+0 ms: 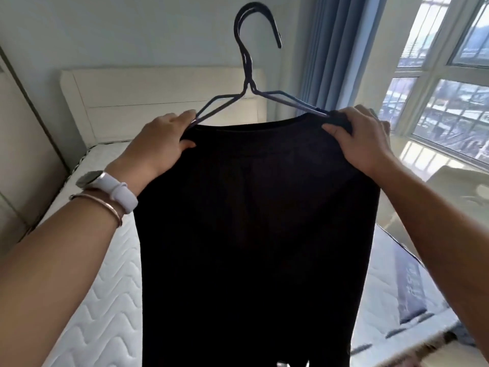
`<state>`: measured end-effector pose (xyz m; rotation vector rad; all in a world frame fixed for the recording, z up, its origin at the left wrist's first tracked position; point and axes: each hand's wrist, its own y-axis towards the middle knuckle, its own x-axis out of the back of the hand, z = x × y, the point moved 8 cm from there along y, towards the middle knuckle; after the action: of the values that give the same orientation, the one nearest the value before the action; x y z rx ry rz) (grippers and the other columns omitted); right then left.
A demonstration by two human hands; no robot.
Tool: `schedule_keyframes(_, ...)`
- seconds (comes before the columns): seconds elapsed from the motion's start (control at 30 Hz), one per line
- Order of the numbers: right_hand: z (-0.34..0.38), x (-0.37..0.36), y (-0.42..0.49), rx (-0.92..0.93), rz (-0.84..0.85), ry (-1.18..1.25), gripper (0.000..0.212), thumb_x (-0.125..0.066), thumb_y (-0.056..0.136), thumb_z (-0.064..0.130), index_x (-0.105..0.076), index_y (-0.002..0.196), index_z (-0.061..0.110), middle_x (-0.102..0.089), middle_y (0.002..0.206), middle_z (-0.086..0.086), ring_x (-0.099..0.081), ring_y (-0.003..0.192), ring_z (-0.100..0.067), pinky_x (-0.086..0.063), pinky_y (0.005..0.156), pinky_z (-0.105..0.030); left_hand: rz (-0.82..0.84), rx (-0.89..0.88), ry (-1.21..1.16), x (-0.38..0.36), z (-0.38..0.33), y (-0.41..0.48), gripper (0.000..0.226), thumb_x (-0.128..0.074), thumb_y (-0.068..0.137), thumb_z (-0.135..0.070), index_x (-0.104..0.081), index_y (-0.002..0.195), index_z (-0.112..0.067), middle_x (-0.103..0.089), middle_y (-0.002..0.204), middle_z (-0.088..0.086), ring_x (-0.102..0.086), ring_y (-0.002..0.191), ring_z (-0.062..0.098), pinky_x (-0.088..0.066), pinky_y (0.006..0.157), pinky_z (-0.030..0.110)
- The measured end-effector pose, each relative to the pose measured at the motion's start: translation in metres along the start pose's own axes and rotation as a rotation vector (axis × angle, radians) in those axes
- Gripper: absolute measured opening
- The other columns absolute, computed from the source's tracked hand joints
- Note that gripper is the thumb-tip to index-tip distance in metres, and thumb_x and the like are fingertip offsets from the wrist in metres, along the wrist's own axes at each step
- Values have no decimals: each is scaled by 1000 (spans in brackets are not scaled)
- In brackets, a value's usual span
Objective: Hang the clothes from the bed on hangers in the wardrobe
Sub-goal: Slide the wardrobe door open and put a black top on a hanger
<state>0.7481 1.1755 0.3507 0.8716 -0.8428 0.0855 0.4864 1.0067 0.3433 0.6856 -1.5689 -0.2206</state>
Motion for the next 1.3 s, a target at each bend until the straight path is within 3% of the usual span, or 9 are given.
schedule_keyframes(0.2, -33, -88, 101, 28, 35, 76, 38, -50, 89, 42, -58, 114, 15, -56, 117, -8, -43, 120, -26, -27, 99, -37, -1, 157, 83, -56, 37, 87, 50, -61, 86, -18, -42, 132, -12, -58, 110, 26, -53, 104, 44, -42, 86, 44)
schedule_keyframes(0.33, -56, -174, 141, 6, 171, 99, 40, -52, 88, 43, -58, 117, 16, -55, 121, -8, -41, 122, -27, -27, 99, -38, 99, 270, 71, -118, 73, 123, 41, -61, 85, -17, -46, 123, -9, -59, 108, 26, -54, 102, 43, -43, 81, 43)
schedule_keyframes(0.47, -89, -281, 138, -48, 321, 85, 39, -52, 89, 41, -59, 116, 15, -56, 120, -8, -42, 121, -27, -29, 98, -39, 243, 321, 46, -213, 114, 127, 39, -57, 87, -17, -46, 124, -11, -59, 108, 23, -56, 99, 40, -45, 82, 43)
schedule_keyframes(0.67, -135, -430, 124, -140, 500, 71, 37, -52, 90, 39, -58, 118, 16, -56, 118, -7, -44, 118, -27, -29, 98, -38, 331, 342, 63, -348, 176, 134, 41, -51, 90, -9, -43, 130, -10, -57, 108, 24, -56, 100, 42, -48, 85, 48)
schedule_keyframes(0.9, -189, -587, 92, -191, 672, -94, 37, -50, 89, 41, -58, 112, 13, -61, 116, -10, -51, 112, -32, -34, 93, -40, 475, 356, 80, -506, 240, 122, 41, -45, 92, -6, -41, 132, -12, -57, 110, 20, -57, 100, 38, -48, 81, 43)
schedule_keyframes(1.0, -201, -637, 87, -222, 659, -156, 41, -46, 91, 42, -54, 122, 15, -55, 126, -10, -42, 122, -31, -30, 99, -43, 452, 372, 104, -553, 264, 123, 42, -47, 91, -6, -41, 132, -11, -57, 112, 21, -56, 101, 39, -46, 82, 44)
schedule_keyframes(1.13, -206, -690, 69, -366, 649, -66, 45, -29, 98, 33, -32, 141, 20, -31, 149, -4, -30, 135, -29, -25, 108, -46, 377, 419, 196, -594, 286, 115, 44, -50, 84, 0, -47, 127, -6, -53, 121, 22, -48, 110, 41, -39, 93, 45)
schedule_keyframes(1.2, -206, -712, 40, -332, 783, -79, 42, -25, 98, 30, -42, 134, 17, -40, 143, -9, -38, 129, -33, -29, 104, -46, 401, 417, 156, -615, 284, 85, 45, -52, 82, -2, -50, 127, -6, -53, 125, 20, -47, 115, 39, -37, 99, 44)
schedule_keyframes(1.3, -207, -719, -22, -238, 1000, -94, 34, -30, 95, 25, -61, 89, 14, -59, 103, -13, -54, 99, -33, -40, 85, -41, 514, 465, 38, -630, 270, 17, 40, -52, 86, -8, -54, 125, -8, -56, 127, 15, -48, 118, 35, -38, 101, 42)
